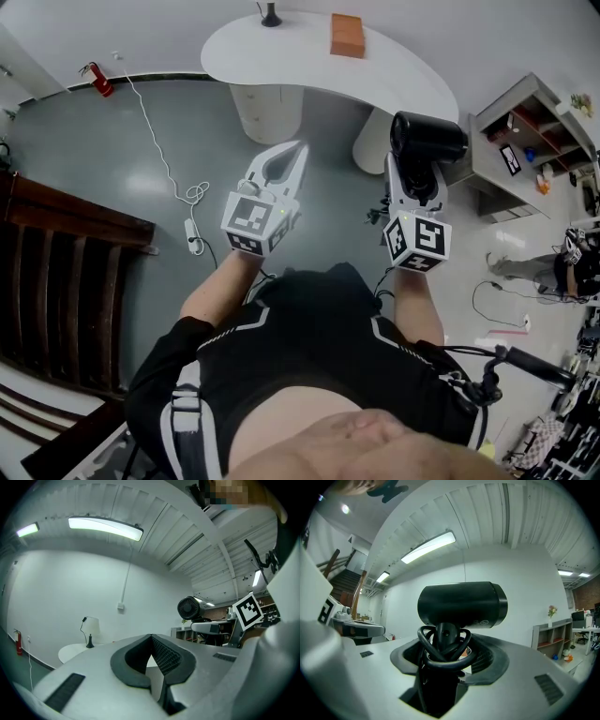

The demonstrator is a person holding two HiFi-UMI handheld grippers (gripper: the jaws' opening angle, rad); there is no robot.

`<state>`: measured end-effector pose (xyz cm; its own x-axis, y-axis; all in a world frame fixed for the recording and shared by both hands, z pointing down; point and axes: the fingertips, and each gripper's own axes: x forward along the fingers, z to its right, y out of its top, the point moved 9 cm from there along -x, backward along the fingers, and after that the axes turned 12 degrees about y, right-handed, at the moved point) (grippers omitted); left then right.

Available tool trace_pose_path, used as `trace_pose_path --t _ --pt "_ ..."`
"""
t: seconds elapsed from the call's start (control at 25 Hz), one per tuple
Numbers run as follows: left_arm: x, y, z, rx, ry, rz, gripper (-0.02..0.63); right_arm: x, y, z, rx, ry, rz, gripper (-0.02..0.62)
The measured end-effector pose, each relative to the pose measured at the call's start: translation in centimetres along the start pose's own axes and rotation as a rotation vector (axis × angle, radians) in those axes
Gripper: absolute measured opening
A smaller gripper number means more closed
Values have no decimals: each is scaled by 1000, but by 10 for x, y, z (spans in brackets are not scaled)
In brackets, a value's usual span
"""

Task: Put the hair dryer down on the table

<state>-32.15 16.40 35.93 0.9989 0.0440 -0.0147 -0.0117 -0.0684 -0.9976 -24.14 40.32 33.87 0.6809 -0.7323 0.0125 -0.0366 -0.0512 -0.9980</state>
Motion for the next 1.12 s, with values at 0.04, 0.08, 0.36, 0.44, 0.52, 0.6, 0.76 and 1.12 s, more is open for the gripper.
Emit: trace_pose_path --t 0.04,0.08,0.36,0.44,0.52,0.6,0.76,1.12 --pt "-1 1 -3 -1 3 1 31 3 0 -2 0 3 -2 264" --pt "-1 1 -6 -2 5 2 31 6 0 -4 1 7 -4 264" --pt "9 -1 -22 -2 25 3 31 35 -1 -7 -8 39 -2 264" --pt "12 0 -28 3 33 6 31 46 0 -8 -8 51 5 264" --pt "18 1 -35 6 46 6 31 59 1 -7 -5 64 13 262" --pt "27 2 -41 5 57 3 31 73 0 -5 0 80 19 264" --pt "49 3 -54 9 70 -3 31 103 0 5 0 96 28 262" --pt "117 3 -78 -12 90 -21 31 166 -5 44 11 108 8 262"
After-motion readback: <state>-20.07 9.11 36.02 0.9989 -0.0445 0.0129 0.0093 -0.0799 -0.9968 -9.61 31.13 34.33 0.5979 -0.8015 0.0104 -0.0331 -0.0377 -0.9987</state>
